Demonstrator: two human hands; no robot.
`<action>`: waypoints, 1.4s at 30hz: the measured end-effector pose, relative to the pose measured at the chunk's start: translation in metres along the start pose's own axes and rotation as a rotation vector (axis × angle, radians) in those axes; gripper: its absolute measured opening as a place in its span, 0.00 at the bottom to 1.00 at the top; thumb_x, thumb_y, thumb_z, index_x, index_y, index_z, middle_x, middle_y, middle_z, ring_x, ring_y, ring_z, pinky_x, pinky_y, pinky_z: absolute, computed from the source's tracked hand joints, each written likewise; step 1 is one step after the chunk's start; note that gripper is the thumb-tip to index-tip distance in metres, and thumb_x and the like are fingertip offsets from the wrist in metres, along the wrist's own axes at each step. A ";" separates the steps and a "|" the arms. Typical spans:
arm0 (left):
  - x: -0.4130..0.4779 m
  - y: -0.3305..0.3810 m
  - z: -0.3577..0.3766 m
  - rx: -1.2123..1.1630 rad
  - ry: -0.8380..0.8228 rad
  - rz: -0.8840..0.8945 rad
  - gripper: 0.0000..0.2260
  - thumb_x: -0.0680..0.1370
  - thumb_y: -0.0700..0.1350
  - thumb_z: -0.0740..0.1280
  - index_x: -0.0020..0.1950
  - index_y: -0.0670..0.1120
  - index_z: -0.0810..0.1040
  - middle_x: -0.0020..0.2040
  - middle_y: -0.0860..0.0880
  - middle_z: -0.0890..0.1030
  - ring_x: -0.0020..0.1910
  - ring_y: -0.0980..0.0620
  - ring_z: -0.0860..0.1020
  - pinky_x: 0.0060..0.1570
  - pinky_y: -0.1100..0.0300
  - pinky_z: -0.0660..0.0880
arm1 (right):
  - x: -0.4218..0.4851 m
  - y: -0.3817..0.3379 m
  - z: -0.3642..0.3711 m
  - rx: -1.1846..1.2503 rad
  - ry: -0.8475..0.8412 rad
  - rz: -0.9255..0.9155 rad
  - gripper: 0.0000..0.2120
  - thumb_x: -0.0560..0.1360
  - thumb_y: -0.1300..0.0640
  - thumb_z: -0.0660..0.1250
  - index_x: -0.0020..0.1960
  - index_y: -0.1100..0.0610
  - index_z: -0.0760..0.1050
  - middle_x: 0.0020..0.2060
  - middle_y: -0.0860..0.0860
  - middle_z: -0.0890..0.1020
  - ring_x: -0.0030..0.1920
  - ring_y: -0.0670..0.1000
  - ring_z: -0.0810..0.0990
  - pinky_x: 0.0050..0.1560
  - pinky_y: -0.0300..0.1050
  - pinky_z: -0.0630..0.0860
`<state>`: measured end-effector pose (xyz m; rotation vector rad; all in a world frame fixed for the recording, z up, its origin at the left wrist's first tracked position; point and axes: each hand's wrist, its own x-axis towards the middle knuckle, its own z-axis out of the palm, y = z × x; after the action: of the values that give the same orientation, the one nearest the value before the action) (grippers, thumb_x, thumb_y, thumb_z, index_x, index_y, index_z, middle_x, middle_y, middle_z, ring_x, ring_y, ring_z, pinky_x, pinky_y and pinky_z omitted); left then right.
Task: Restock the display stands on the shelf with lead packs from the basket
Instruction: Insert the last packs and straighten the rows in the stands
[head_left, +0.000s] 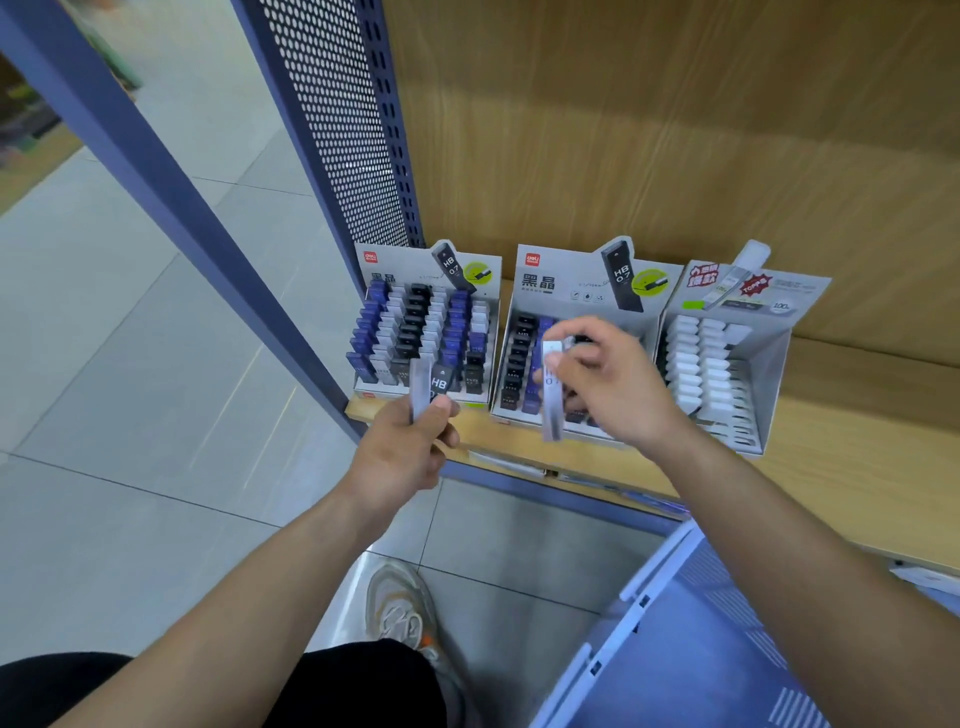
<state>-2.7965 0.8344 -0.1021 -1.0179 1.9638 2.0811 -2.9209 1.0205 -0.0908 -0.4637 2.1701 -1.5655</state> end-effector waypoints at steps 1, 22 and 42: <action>0.001 -0.001 -0.003 -0.001 0.005 -0.006 0.11 0.85 0.49 0.60 0.55 0.42 0.77 0.34 0.50 0.76 0.26 0.55 0.62 0.26 0.65 0.61 | 0.012 0.001 0.001 -0.027 0.060 -0.022 0.04 0.80 0.59 0.66 0.52 0.51 0.74 0.31 0.47 0.83 0.34 0.45 0.80 0.43 0.54 0.81; 0.021 0.005 -0.014 -0.068 0.072 -0.032 0.12 0.84 0.48 0.63 0.57 0.40 0.78 0.34 0.51 0.77 0.27 0.53 0.62 0.27 0.63 0.61 | 0.094 0.033 0.040 -0.250 0.046 -0.154 0.05 0.74 0.58 0.73 0.45 0.52 0.77 0.39 0.46 0.83 0.40 0.47 0.83 0.47 0.46 0.81; 0.022 0.009 -0.013 -0.101 0.061 -0.018 0.10 0.84 0.49 0.63 0.55 0.43 0.78 0.33 0.52 0.77 0.27 0.53 0.62 0.26 0.63 0.61 | 0.099 0.033 0.047 -0.486 -0.036 -0.187 0.02 0.76 0.55 0.72 0.46 0.50 0.84 0.42 0.43 0.84 0.42 0.41 0.81 0.45 0.35 0.77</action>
<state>-2.8133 0.8129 -0.1051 -1.1258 1.8861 2.1849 -2.9824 0.9432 -0.1491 -0.8575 2.5355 -1.0876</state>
